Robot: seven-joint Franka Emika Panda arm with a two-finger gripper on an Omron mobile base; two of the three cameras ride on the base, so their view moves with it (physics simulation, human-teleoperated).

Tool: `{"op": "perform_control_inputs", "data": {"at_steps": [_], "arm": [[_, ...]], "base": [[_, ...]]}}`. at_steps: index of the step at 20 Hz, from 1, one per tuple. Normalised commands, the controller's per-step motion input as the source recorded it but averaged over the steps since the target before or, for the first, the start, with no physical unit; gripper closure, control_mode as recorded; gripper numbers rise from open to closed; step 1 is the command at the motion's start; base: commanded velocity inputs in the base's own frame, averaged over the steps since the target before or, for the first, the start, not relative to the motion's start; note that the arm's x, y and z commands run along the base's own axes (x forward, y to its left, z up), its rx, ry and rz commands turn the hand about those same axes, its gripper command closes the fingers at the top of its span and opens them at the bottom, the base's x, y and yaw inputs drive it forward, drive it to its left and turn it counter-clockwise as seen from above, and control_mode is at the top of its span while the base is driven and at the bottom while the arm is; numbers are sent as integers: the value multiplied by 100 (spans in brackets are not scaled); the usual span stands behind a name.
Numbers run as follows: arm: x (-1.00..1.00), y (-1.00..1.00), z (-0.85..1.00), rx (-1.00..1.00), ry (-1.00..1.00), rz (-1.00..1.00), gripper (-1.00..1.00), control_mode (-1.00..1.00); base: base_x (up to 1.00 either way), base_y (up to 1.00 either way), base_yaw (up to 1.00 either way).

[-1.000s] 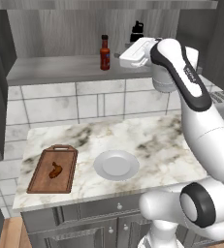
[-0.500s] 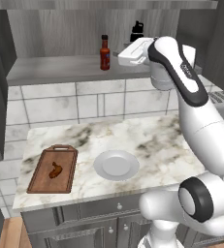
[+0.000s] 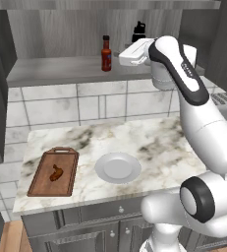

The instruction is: Pick the chicken drumstick from the plate and place it on the cutting board. Then pick the condiment bottle from the cabinet and place it next to the cutting board.

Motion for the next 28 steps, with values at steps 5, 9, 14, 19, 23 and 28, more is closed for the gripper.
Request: {"op": "perform_control_inputs", "data": {"at_steps": [5,9,14,19,23,28], "arm": [[2,0,0,0,0,0,-100,-100],[0,0,0,0,0,0,-100,-100],[0,1,0,0,0,0,-100,-100],[6,4,-3,0,0,0,-100,-100],[10,1,-5,0,0,0,-100,-100],[12,0,-4,0,0,0,-100,-100]], "base": [[0,0,0],[0,0,0],[0,0,0],[0,0,0],[0,0,0],[0,0,0]]}}
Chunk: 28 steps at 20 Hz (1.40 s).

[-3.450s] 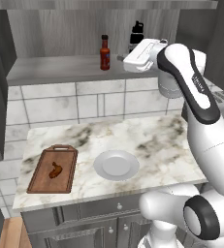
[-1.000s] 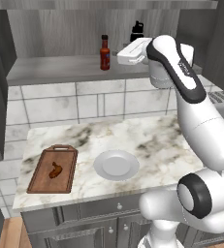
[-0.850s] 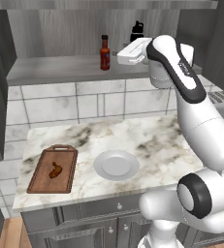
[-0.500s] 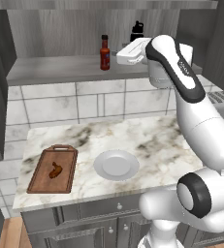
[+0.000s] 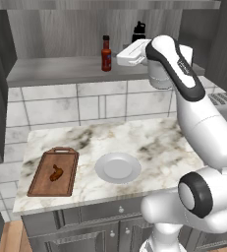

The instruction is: Pick the chicken drumstick from the plate and place it on the cutting board. Then pick the condiment bottle from the cabinet and place it next to the cutting board.

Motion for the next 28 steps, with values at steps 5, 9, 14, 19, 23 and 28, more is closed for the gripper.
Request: {"op": "perform_control_inputs", "data": {"at_steps": [5,9,14,19,23,28], "arm": [[17,0,0,0,0,0,-100,-100],[17,0,0,0,0,0,-100,-100],[15,0,0,0,0,0,-100,-100],[11,0,0,0,0,0,-100,-100],[7,1,0,0,0,0,-100,-100],[5,2,0,0,0,0,-100,-100]], "base": [[0,0,0],[0,0,0],[0,0,0],[0,0,0],[0,0,0],[0,0,0]]}}
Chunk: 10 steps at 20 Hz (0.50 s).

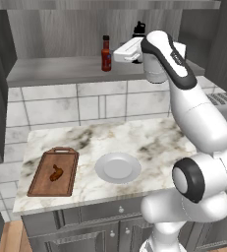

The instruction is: Pick the chicken drumstick from the plate and place it on the cutting board. Then pick the condiment bottle from the cabinet and place it next to the cutting board.

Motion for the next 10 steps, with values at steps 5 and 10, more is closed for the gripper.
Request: {"op": "perform_control_inputs", "data": {"at_steps": [5,10], "arm": [[4,4,0,0,0,0,-100,-100],[5,5,-1,0,0,0,-100,-100]], "base": [[0,0,0],[0,0,0]]}}
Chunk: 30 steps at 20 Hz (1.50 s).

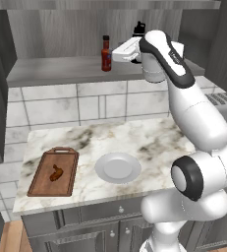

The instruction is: Pick the chicken drumstick from the plate and place it on the cutting board. Then pick the condiment bottle from the cabinet and place it next to the cutting board.

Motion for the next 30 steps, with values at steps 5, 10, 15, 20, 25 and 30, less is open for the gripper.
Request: {"op": "perform_control_inputs", "data": {"at_steps": [5,10,15,20,25,30], "arm": [[7,4,-5,0,0,0,-100,-100],[7,2,-8,0,0,0,-100,-100],[8,0,-7,0,0,0,-100,-100],[8,1,-1,0,0,0,-100,-100],[5,6,0,0,0,0,-100,-100],[5,6,0,0,0,0,-100,-100]], "base": [[0,0,0],[0,0,0],[0,0,0],[0,0,0],[0,0,0],[0,0,0]]}}
